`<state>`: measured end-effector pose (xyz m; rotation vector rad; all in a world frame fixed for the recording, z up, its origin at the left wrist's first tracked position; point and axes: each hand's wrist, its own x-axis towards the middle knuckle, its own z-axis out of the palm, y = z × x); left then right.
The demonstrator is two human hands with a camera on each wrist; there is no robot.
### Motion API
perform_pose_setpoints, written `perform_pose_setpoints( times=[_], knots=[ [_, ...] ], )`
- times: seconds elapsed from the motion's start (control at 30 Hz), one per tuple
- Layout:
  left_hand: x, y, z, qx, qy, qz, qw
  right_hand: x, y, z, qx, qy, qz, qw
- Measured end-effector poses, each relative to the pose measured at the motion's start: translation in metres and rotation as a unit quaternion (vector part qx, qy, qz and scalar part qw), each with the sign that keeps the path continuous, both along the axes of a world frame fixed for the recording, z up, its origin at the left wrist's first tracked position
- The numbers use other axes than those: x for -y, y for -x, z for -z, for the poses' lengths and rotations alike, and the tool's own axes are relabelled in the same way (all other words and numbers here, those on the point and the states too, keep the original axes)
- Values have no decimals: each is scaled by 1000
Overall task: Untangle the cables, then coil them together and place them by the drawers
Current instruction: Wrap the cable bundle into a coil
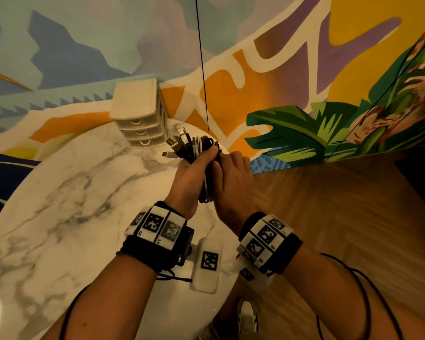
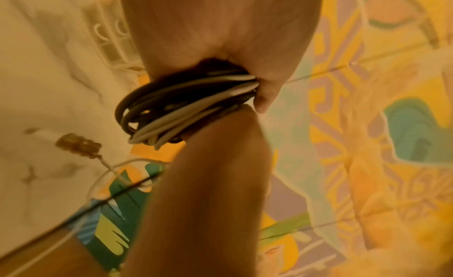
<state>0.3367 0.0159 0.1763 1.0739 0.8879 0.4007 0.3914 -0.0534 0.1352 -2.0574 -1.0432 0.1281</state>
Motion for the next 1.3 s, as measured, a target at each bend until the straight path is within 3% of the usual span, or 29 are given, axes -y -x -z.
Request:
perform_pose_setpoints(
  times=[0.1,0.27,0.43,0.53,0.63,0.73,0.8,0.9,1.0,1.1,1.2,1.3],
  knots=[
    [-5,4,-3,5,39,14,999,6,-2,-1,95,43,-10,994],
    [-11,10,-1,-4,72,38,997,10,-11,-4,171,67,-64,981],
    [-16,16,0,-12,102,77,992,8,-13,1,192,-15,-70,979],
    [-18,19,3,-31,70,75,994,10,-13,8,121,-63,-56,989],
    [-19,24,6,-34,31,62,997,19,-11,14,-87,-74,-71,991],
    [-25,32,5,27,37,49,998,31,-16,27,-268,-54,-111,956],
    [-28,35,1,74,54,63,994,33,-17,40,-334,8,-161,929],
    [-24,38,-5,131,46,103,985,22,-10,61,-328,59,-212,919],
    [-19,43,-8,186,53,155,969,13,-7,68,-396,60,-200,894],
    [-26,54,-11,223,71,246,941,12,-17,71,-330,140,-220,907],
    [-30,66,-15,190,38,334,922,7,-26,57,-276,255,-235,897],
    [-27,72,-16,128,15,392,911,-2,-36,37,-209,355,-332,849]
  ],
)
